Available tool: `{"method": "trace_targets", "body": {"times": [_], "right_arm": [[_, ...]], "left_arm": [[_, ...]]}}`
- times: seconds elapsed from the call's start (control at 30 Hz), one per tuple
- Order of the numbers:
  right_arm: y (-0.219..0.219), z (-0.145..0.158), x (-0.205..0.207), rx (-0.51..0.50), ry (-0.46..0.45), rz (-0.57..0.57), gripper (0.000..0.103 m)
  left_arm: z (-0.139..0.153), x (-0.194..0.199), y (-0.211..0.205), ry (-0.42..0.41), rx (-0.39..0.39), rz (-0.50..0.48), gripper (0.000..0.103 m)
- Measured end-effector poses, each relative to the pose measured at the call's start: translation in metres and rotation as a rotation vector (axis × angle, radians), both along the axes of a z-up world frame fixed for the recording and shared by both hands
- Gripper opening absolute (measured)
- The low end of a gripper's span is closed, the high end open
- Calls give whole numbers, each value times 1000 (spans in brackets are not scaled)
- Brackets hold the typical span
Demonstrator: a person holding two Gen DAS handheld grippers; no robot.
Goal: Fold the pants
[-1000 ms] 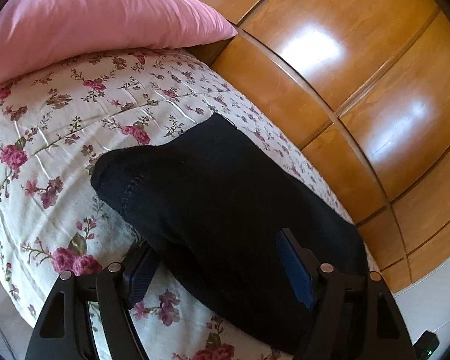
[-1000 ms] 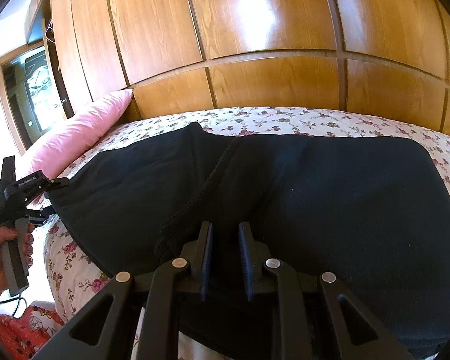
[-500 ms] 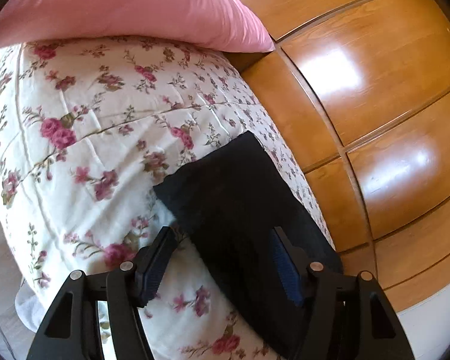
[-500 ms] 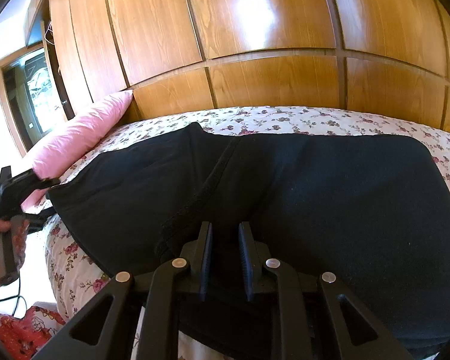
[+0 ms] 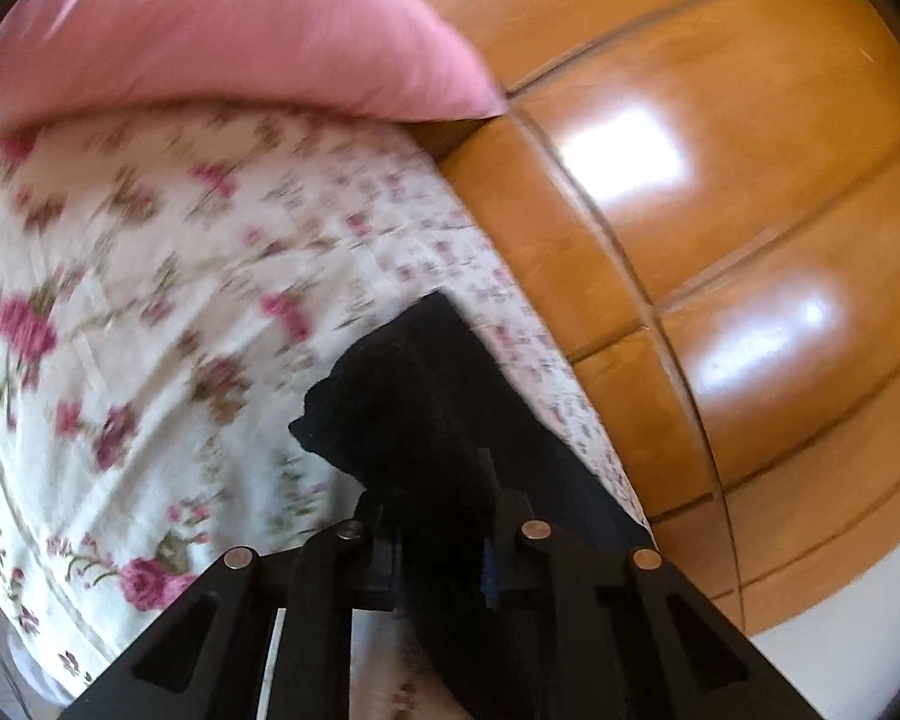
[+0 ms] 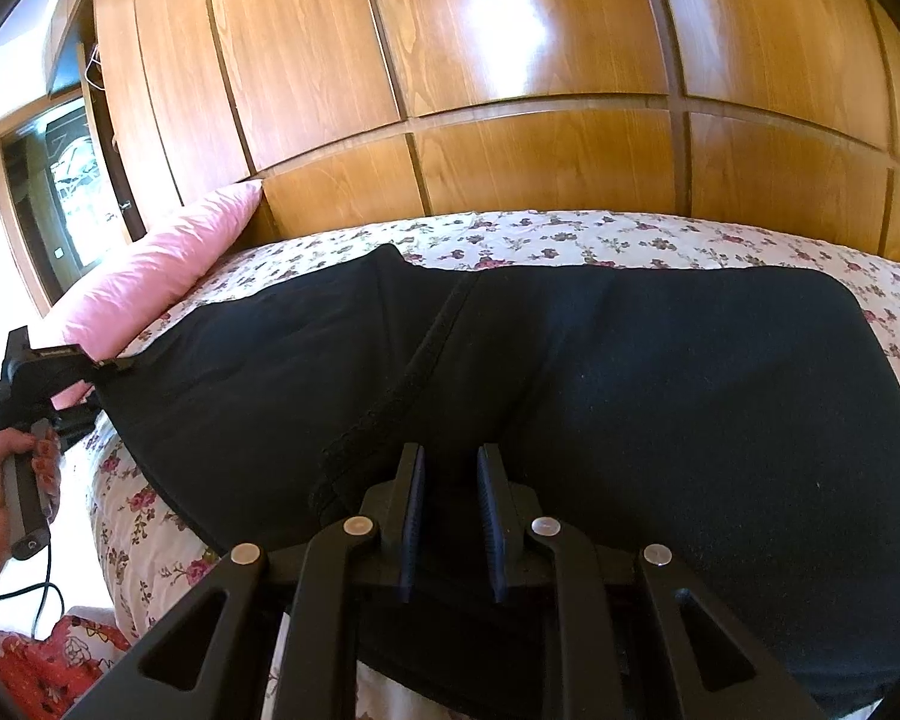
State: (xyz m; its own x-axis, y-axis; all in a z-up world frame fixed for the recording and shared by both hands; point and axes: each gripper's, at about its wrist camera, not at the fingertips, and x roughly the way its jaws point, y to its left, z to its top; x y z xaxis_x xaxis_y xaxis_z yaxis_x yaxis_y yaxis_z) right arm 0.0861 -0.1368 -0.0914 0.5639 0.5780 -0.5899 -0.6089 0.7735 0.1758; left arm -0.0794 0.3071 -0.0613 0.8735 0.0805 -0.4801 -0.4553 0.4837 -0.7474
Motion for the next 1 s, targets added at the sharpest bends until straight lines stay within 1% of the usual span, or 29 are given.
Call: {"method": "trace_targets", "body": {"times": [0.07,0.13,0.2,0.23,0.33,0.4,0.47,0.53,0.6,0.67,0.7,0.77,0.87,0.93,1.0], "right_arm": [[1,0,-1,-10,-5,0,19],[2,0,-1,-13,-7,-2,19],[2,0,-1,-14,-7,-3,19],[1,0,-1,-14,-7,-2,19],[1,0,-1,-13,-6,-4,19],[1,1,-1,-11,-3,-6,19],[1,1,0,-9,4,-10,19],[1,2,0,-10,12,-13,19],[1,3,2,-10,24,-16,19],[-1,5,4,2,50,-21,19],[-2,6,6,9,67,-23,19],[-8,10,11,44,112,-31,19],[-17,11,17,92,179,-28,19],[-20,11,16,98,187,-20,19],[-25,11,15,128,194,0,20]], "left_arm": [[24,8,-9,-56,67,-45,16],[45,12,-19,-112,112,-93,16],[71,18,-33,-185,158,-163,16],[85,20,-43,-218,195,-201,16],[121,32,-68,-290,286,-299,16],[136,36,-82,-330,318,-347,16],[150,48,-96,-354,332,-391,16],[158,55,-110,-372,329,-446,16],[170,65,-130,-395,340,-526,16],[180,72,-153,-435,358,-612,16],[184,75,-161,-450,362,-641,16],[191,85,-184,-471,371,-718,16],[190,101,-210,-482,377,-804,16],[188,105,-223,-495,368,-846,16],[186,107,-230,-509,353,-874,16]]}}
